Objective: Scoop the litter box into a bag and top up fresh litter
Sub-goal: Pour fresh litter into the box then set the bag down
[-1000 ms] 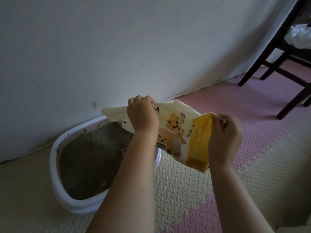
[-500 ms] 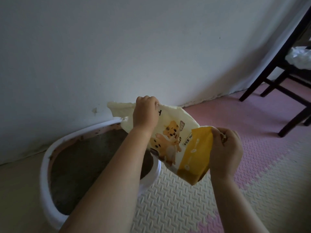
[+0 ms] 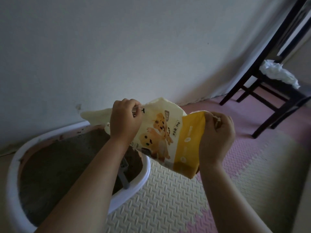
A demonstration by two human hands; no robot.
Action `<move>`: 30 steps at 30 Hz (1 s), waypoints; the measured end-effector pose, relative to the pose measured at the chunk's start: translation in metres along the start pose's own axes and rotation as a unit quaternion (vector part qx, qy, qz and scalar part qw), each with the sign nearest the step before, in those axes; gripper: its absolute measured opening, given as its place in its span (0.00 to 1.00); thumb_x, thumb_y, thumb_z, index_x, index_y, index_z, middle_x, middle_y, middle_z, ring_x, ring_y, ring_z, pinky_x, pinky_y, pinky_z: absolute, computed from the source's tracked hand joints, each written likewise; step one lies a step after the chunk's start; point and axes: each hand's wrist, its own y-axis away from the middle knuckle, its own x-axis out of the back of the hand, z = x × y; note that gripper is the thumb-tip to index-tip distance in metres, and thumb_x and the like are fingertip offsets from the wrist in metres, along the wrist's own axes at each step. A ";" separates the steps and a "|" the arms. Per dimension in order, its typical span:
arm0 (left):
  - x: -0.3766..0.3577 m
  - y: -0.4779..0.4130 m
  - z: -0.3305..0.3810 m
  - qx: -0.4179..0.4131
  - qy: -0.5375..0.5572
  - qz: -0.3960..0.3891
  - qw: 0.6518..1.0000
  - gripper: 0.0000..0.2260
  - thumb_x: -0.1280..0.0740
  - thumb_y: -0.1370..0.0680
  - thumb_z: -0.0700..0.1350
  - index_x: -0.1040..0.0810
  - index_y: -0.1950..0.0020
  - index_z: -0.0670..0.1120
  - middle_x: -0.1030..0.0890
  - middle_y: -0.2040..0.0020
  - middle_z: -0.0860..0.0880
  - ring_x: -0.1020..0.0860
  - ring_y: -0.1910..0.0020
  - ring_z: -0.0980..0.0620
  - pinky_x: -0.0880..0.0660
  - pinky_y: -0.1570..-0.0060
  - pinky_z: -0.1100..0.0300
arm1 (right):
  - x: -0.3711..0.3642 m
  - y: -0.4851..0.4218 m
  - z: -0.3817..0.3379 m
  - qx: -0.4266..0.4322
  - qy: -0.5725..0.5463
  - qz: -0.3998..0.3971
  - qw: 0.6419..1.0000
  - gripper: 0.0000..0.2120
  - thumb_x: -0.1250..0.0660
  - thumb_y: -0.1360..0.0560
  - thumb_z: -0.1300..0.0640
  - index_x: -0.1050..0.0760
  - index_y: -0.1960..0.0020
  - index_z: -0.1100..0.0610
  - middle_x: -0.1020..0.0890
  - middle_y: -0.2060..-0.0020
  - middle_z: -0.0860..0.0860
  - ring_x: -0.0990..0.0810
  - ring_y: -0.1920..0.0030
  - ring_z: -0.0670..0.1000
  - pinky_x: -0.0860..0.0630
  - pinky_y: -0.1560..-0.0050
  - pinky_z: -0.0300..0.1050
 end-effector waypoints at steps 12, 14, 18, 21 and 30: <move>-0.009 0.010 0.001 0.037 -0.001 -0.007 0.999 0.06 0.39 0.22 0.43 0.22 0.52 0.46 0.23 0.59 0.52 0.31 0.57 0.53 0.34 0.62 0.58 | -0.006 -0.011 0.000 0.066 -0.026 -0.031 0.997 0.07 0.33 0.25 0.56 0.23 0.60 0.57 0.22 0.61 0.52 0.28 0.61 0.39 0.31 0.59 0.32; -0.012 0.014 0.003 0.043 -0.003 -0.002 0.999 0.07 0.39 0.22 0.43 0.22 0.52 0.46 0.22 0.58 0.51 0.31 0.57 0.53 0.33 0.61 0.58 | -0.005 -0.016 0.001 0.072 -0.022 -0.039 0.996 0.06 0.33 0.25 0.56 0.23 0.60 0.56 0.22 0.61 0.52 0.28 0.61 0.37 0.33 0.59 0.29; -0.017 0.022 0.006 0.056 -0.007 0.014 0.998 0.08 0.41 0.23 0.42 0.22 0.52 0.46 0.22 0.56 0.50 0.30 0.56 0.52 0.30 0.58 0.55 | -0.004 -0.021 -0.002 0.085 -0.023 -0.050 0.995 0.05 0.33 0.26 0.56 0.22 0.59 0.56 0.23 0.62 0.49 0.28 0.62 0.41 0.32 0.58 0.30; -0.019 0.022 0.011 0.042 -0.007 0.018 0.999 0.09 0.42 0.22 0.41 0.22 0.51 0.46 0.22 0.56 0.49 0.31 0.55 0.51 0.31 0.56 0.56 | -0.004 -0.021 -0.001 0.067 -0.028 -0.044 0.996 0.04 0.33 0.26 0.56 0.24 0.59 0.54 0.24 0.61 0.48 0.27 0.60 0.45 0.31 0.58 0.33; -0.027 0.023 0.018 0.052 0.010 0.022 0.998 0.10 0.43 0.20 0.41 0.22 0.49 0.44 0.22 0.53 0.47 0.30 0.52 0.48 0.31 0.53 0.55 | -0.004 -0.014 -0.009 0.091 -0.021 -0.055 0.994 0.05 0.33 0.25 0.56 0.24 0.59 0.56 0.25 0.62 0.49 0.30 0.63 0.36 0.36 0.61 0.26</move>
